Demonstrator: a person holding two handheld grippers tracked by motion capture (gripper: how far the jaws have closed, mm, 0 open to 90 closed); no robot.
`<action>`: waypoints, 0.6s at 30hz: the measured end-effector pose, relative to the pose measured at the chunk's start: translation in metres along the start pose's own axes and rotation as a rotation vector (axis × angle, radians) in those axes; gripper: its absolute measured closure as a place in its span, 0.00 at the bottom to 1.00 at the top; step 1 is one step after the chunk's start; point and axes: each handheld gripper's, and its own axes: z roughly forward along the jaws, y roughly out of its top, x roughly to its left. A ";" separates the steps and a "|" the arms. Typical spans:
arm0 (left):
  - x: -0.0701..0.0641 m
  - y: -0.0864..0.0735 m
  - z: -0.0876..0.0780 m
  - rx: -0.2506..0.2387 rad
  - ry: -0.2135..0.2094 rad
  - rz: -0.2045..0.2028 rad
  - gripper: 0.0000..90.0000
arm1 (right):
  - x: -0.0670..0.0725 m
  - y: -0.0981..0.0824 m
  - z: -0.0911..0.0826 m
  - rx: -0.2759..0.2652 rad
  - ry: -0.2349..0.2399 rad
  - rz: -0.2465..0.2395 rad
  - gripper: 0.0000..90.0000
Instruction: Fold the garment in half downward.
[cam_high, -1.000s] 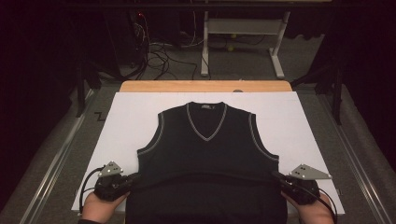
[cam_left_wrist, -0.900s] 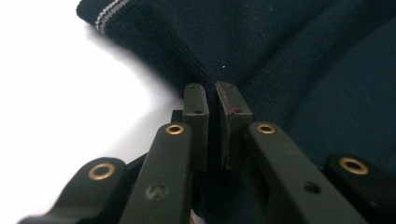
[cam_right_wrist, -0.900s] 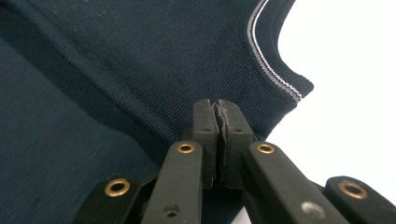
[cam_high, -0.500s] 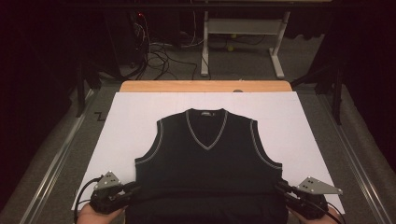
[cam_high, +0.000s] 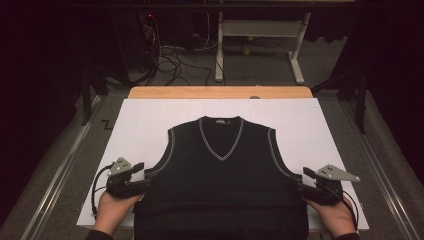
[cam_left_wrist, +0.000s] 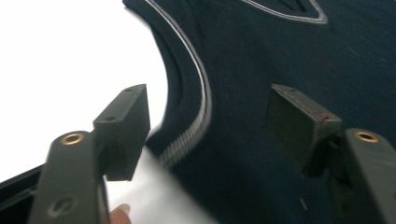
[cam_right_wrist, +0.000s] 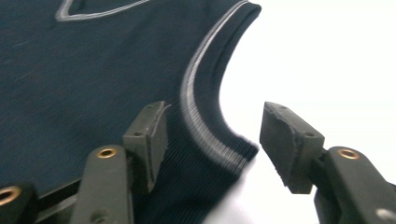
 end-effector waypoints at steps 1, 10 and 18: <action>0.001 0.004 0.005 0.003 -0.001 0.006 0.30 | -0.002 0.003 0.006 0.008 -0.005 0.003 0.43; -0.003 0.017 0.047 0.188 0.027 0.022 0.29 | 0.000 0.024 0.055 0.120 0.034 -0.014 0.45; -0.005 0.015 0.049 0.187 0.055 0.028 0.50 | 0.002 0.024 0.055 0.133 0.077 0.002 0.66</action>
